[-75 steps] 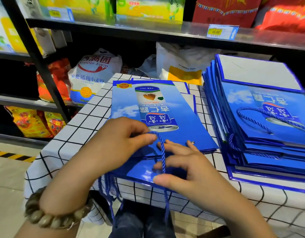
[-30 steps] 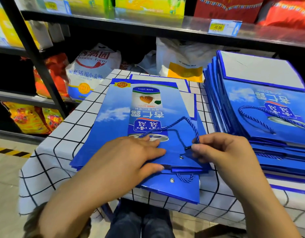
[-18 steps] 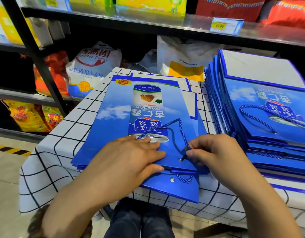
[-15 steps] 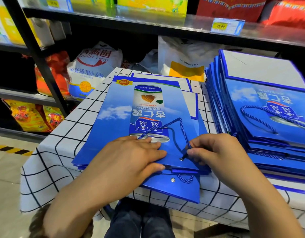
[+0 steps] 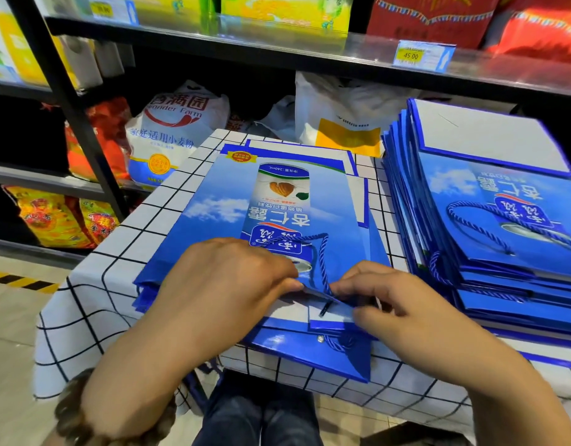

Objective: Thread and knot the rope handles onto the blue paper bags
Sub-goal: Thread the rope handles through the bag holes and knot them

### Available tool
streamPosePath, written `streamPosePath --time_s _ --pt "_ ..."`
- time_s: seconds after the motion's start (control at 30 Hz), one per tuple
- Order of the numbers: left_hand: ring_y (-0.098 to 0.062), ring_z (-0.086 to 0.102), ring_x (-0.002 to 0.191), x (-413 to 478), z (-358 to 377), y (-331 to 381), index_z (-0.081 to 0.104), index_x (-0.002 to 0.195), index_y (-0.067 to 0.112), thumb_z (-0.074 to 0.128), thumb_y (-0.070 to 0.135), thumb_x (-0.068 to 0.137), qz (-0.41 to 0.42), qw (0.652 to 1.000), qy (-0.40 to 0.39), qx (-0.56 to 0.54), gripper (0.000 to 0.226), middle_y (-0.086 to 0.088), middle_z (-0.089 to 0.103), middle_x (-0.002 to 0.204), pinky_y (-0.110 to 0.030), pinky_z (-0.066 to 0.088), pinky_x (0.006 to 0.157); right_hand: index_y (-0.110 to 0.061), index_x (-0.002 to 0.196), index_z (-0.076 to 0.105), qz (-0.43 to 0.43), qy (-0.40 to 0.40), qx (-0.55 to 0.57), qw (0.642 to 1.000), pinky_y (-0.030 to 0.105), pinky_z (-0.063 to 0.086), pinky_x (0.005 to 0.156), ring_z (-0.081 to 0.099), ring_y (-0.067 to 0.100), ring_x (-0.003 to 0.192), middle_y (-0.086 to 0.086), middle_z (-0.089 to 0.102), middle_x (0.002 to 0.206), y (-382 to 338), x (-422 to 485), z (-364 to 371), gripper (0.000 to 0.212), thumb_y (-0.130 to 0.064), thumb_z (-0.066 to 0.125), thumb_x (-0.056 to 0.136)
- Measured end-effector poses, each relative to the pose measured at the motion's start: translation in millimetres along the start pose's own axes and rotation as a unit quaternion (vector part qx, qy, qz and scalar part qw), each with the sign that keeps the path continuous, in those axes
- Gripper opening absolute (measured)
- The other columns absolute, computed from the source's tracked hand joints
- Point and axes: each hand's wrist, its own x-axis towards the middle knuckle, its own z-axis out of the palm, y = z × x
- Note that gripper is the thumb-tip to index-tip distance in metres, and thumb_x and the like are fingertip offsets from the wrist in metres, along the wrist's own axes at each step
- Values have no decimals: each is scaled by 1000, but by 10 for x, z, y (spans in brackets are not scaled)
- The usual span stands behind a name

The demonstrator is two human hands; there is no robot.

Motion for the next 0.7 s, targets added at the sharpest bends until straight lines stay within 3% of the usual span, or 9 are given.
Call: streamPosePath --time_s 0.07,0.13,0.2,0.27,0.37,0.43,0.57,0.7 --pt "-18 63 58 18 -45 9 63 74 31 36 52 79 -22 1000 11 -13 35 10 65 61 -18 28 41 -31 102 61 -6 -13 -43 999 8 34 74 49 -4 83 -20 48 85 28 3 4 25 -16 52 84" --pt "-15 63 69 14 -58 40 57 75 30 43 51 74 -41 997 42 -50 25 13 67 73 -15 31 51 -23 112 62 -10 6 -78 997 5 32 76 47 -7 82 -23 46 83 50 25 16 28 -11 52 89" --pt "-11 61 87 8 -17 131 58 69 28 50 47 72 -25 993 77 -81 20 13 69 91 -24 38 72 -23 114 62 -16 17 -86 996 4 32 77 48 -7 84 -24 47 85 48 34 18 28 -12 52 90" --pt "-15 63 98 -9 50 282 66 63 26 50 45 73 -14 992 97 -74 26 8 71 98 -31 33 90 -26 111 63 -24 8 -96 995 9 35 79 49 -2 86 -21 49 86 37 34 23 28 -11 53 90" --pt "-22 65 100 -48 122 486 69 60 21 53 39 77 -17 990 139 -27 29 0 72 98 -40 34 91 -26 104 66 -27 22 -97 995 21 41 80 51 2 85 -15 54 86 5 35 25 25 -11 52 89" --pt "-25 65 101 -68 155 545 68 57 20 56 38 78 -23 985 172 -4 30 -3 72 99 -42 35 90 -23 104 67 -27 52 -86 995 20 42 79 52 1 85 -15 56 84 -8 29 11 23 -13 52 90" --pt "-32 64 102 3 206 589 71 52 19 46 45 72 -95 990 87 52 41 -9 72 96 -44 28 91 -23 106 66 -29 57 -102 993 26 43 80 54 5 86 -11 58 87 -29 6 4 22 -16 51 92" --pt "-29 66 97 44 276 619 71 56 16 73 24 58 -66 993 72 60 9 -7 73 90 -42 30 90 -24 101 68 -32 94 -105 990 33 46 77 57 10 83 -14 58 80 -17 -19 36 21 -16 52 91"
